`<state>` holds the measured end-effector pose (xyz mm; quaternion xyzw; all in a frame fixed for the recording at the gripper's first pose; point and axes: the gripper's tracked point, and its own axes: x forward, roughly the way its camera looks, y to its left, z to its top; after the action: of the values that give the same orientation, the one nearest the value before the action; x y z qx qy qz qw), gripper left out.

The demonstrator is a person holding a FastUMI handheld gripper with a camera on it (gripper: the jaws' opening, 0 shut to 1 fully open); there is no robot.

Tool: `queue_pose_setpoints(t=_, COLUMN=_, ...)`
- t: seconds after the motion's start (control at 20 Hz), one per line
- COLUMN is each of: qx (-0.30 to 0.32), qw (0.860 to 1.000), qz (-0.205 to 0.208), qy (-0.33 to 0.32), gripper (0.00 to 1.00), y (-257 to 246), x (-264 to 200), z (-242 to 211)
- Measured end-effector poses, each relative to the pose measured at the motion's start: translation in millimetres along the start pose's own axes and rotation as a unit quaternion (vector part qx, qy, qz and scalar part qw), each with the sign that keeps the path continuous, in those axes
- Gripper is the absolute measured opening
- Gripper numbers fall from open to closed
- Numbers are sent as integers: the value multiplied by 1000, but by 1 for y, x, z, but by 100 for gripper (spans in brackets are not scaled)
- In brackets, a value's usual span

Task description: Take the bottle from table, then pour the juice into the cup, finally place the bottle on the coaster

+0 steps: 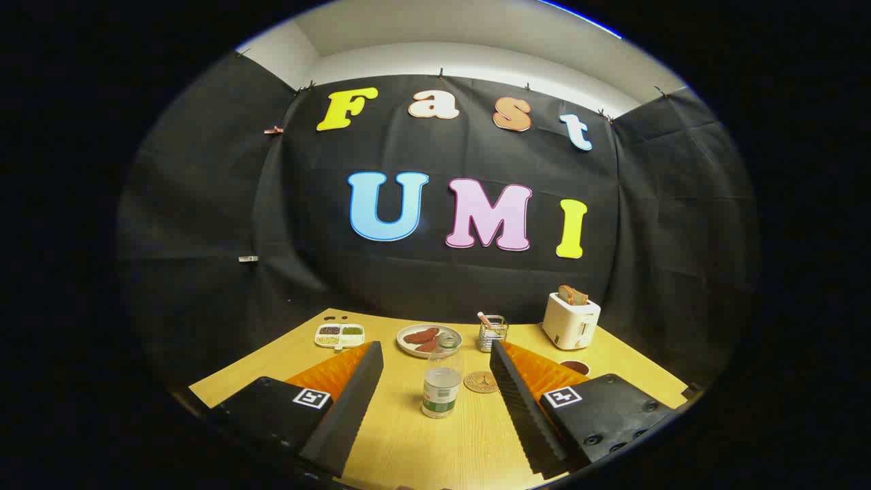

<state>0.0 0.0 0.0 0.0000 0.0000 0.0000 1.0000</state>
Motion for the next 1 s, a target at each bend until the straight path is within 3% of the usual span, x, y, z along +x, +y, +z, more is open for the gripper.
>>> queue_pose_setpoints(t=0.45, qx=17, qw=999, qz=-34, qy=11, gripper=97, y=-9, x=2, z=-11)
queue_pose_setpoints(t=1.0, qx=32, qw=998, qz=-35, qy=30, gripper=97, y=-4, x=18, z=-24)
